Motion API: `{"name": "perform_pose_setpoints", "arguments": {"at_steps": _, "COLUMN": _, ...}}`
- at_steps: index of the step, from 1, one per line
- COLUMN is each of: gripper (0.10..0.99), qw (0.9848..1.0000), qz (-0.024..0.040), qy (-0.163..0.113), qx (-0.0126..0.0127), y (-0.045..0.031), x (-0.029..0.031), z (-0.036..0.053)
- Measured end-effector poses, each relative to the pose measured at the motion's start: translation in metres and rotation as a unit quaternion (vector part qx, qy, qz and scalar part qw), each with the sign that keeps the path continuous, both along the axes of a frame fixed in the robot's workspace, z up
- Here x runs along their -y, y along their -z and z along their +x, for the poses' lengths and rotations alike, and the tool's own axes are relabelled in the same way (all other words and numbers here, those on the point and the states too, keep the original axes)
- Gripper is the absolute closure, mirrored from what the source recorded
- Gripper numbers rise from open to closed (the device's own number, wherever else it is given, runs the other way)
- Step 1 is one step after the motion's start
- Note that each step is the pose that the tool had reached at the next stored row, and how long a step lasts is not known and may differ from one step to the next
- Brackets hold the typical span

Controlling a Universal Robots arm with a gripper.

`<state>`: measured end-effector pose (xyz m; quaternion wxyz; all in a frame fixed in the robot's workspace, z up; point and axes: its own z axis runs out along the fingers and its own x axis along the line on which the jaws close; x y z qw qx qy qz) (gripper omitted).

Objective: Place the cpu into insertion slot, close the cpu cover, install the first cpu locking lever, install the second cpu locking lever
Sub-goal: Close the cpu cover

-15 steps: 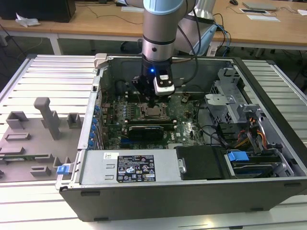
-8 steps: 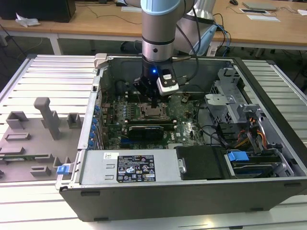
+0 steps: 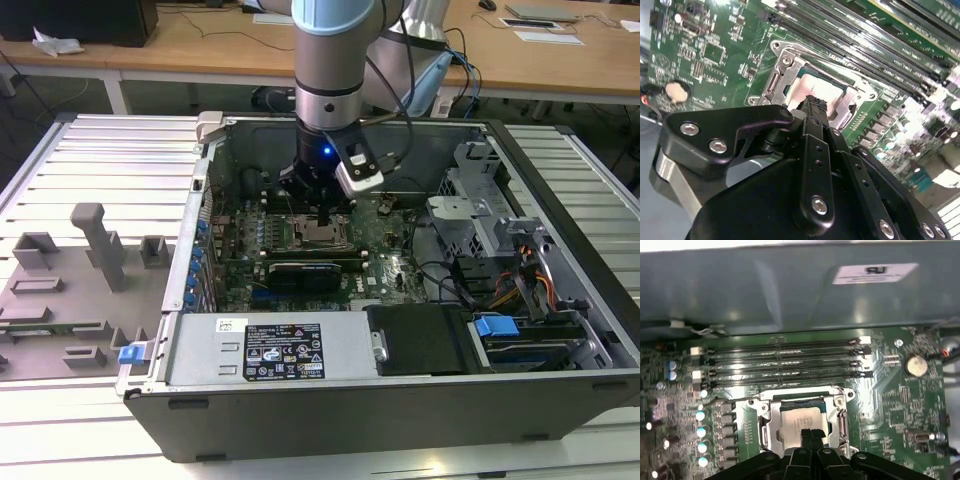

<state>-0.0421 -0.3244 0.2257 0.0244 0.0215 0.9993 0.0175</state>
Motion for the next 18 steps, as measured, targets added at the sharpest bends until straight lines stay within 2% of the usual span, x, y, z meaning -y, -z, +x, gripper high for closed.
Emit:
{"name": "perform_pose_setpoints", "arguments": {"at_steps": 4, "gripper": 0.98, "qw": 0.9994, "qz": 0.0001, "qy": -0.036, "qx": 0.0, "y": 0.0009, "x": 0.0, "z": 0.0001}}
{"name": "perform_pose_setpoints", "arguments": {"at_steps": 7, "gripper": 0.98, "qw": 0.9978, "qz": 0.0001, "qy": -0.067, "qx": 0.0, "y": 0.0017, "x": 0.0027, "z": 0.0}}
{"name": "perform_pose_setpoints", "arguments": {"at_steps": 15, "gripper": 0.98, "qw": 0.9978, "qz": 0.0009, "qy": -0.067, "qx": 0.0004, "y": 0.002, "x": 0.0066, "z": -0.0029}}
{"name": "perform_pose_setpoints", "arguments": {"at_steps": 18, "gripper": 0.98, "qw": 0.9977, "qz": 0.001, "qy": -0.067, "qx": 0.0021, "y": 0.0027, "x": 0.0069, "z": -0.0071}}
